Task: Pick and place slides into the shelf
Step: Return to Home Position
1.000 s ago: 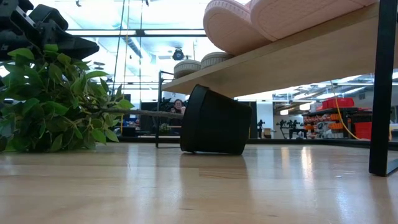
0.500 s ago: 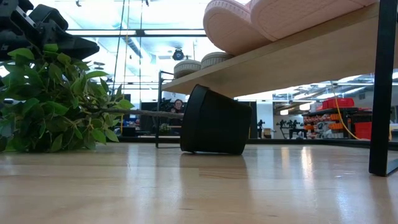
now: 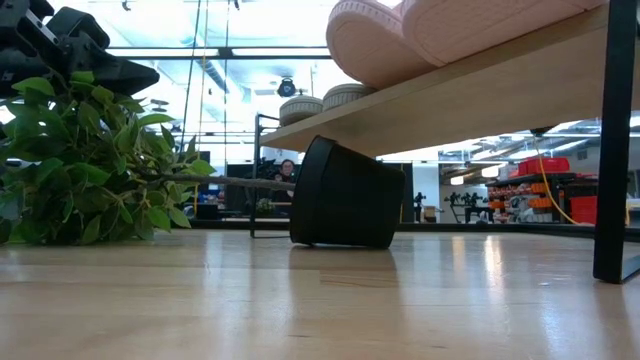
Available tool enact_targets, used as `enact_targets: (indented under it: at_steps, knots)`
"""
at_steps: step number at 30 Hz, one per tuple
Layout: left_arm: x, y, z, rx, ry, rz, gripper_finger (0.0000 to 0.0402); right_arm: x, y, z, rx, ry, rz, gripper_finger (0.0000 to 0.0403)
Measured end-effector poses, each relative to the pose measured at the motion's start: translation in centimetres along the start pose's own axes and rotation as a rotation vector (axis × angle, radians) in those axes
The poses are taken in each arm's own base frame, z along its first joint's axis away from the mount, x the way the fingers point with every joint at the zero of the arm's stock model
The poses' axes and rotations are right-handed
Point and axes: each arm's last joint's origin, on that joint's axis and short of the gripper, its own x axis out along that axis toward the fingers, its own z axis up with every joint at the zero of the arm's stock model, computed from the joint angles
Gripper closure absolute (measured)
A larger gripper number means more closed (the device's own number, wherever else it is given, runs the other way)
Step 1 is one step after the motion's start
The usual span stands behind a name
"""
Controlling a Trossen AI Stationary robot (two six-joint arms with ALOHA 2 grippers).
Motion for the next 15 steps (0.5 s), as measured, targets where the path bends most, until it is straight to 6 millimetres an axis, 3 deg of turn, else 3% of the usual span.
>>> enact_targets:
  at_steps: [15]
  knots:
    - [0.0,0.0,0.0,0.0,0.0,0.0,0.0363,0.0,-0.09,-0.32,0.078,0.032,-0.012,0.0389]
